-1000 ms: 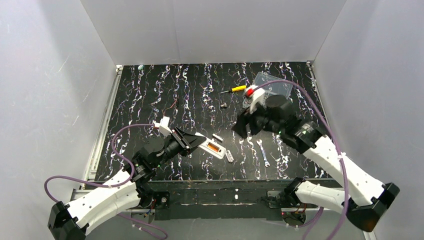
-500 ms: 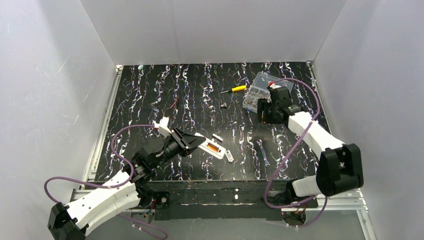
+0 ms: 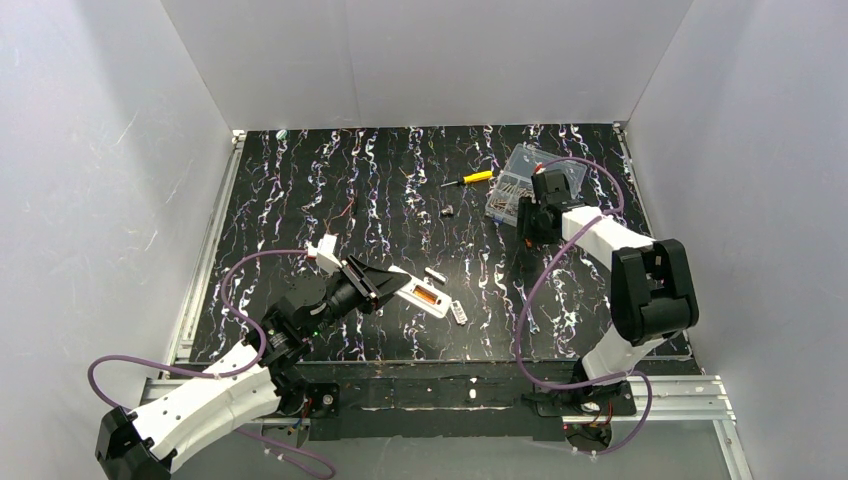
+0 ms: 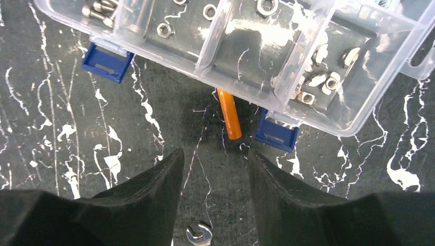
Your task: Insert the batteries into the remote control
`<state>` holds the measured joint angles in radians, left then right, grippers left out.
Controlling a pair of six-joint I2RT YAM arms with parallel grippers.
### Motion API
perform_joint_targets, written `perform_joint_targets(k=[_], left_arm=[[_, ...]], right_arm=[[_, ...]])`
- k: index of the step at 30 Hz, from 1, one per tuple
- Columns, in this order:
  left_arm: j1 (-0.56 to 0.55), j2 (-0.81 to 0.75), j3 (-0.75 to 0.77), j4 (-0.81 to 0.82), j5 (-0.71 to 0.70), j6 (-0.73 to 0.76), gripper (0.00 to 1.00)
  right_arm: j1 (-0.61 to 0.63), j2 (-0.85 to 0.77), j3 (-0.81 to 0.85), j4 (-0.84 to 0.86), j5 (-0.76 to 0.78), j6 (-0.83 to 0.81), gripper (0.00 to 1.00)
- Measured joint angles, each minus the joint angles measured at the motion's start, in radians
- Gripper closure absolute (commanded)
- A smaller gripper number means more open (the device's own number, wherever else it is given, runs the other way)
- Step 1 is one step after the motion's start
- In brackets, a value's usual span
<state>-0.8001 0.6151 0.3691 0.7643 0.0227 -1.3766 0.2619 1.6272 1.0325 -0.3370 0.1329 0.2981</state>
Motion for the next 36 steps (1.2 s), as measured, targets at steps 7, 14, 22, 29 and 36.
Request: perform_joint_targets(k=[7,14,22,29,36], left_arm=[[0.000,0.000,0.000,0.000,0.000,-0.005,1.00],[0.000,0.000,0.000,0.001,0.000,-0.005,1.00],[0.000,-0.004,0.000,-0.001,-0.002,-0.004,1.00],[0.000,-0.007,0.000,0.000,-0.023,-0.004,1.00],[0.000,-0.003,0.000,0.002,-0.027,-0.004,1.00]], right_arm=[[-0.011,0.070,0.021,0.003,0.002,0.021,0.43],[-0.014,0.108,0.055,-0.006,0.004,0.055,0.43],[-0.027,0.166,0.080,-0.005,0.007,0.084,0.50],[-0.030,0.188,0.114,-0.008,0.015,0.096,0.61],[-0.032,0.204,0.129,-0.027,0.015,0.099,0.64]])
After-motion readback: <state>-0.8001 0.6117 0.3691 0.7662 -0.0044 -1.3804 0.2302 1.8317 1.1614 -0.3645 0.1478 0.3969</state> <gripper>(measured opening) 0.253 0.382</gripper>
